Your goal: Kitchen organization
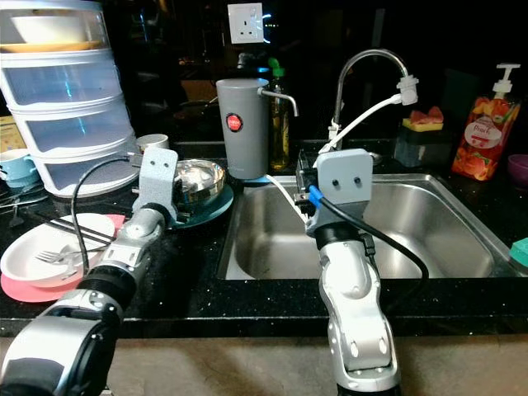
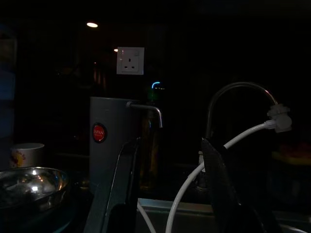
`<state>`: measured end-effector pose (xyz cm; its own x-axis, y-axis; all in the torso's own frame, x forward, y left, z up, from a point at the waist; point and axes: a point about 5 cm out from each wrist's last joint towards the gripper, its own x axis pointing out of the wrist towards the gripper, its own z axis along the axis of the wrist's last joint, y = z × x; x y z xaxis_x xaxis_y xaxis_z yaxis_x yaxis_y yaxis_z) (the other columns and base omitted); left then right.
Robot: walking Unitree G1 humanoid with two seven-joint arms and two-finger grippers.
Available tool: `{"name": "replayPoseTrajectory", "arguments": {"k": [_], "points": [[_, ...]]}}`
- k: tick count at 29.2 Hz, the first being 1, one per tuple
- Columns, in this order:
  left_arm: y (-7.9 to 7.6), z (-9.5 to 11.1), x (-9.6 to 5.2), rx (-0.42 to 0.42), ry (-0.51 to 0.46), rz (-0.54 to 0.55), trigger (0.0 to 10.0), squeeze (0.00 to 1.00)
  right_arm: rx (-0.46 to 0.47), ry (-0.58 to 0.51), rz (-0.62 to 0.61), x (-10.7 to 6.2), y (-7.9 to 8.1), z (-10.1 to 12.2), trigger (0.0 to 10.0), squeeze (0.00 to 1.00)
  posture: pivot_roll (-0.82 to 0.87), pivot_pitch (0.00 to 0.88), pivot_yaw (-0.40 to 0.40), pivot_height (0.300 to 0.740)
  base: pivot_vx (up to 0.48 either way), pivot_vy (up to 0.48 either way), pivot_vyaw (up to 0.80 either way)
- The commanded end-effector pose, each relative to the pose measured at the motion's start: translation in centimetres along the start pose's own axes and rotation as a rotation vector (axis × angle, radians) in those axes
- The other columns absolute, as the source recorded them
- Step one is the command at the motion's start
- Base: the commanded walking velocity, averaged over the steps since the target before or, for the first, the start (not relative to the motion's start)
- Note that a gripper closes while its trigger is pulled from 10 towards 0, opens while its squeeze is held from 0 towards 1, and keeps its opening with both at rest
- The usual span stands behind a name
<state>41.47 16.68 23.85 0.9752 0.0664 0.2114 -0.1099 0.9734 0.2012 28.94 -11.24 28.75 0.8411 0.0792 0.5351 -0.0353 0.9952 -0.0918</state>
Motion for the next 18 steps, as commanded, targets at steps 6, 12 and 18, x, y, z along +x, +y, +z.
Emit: {"name": "replayPoseTrajectory", "arguments": {"k": [6, 12, 18], "points": [[0.5, 4.2, 0.3, -0.085, -0.21, -0.027, 10.0, 0.0, 0.014, -0.021, -0.006, 0.3, -0.2, 0.6, 10.0, 0.0, -0.05, 0.0, 0.031, 0.74, 0.0, 0.0, 0.0], [0.2, 7.2, -0.6, -0.109, -0.33, -0.091, 10.0, 0.0, -0.045, -0.046, 0.033, 0.6, -0.3, 1.0, 10.0, 0.0, -0.05, 0.002, 0.026, 0.74, 0.0, 0.0, 0.0], [-2.5, 8.7, -2.8, -0.107, -0.348, -0.402, 10.0, 0.0, -0.069, -0.06, 0.078, 0.7, -0.1, 1.1, 10.0, 0.0, -0.03, 0.0, 0.015, 0.74, 0.0, 0.0, 0.0]]}}
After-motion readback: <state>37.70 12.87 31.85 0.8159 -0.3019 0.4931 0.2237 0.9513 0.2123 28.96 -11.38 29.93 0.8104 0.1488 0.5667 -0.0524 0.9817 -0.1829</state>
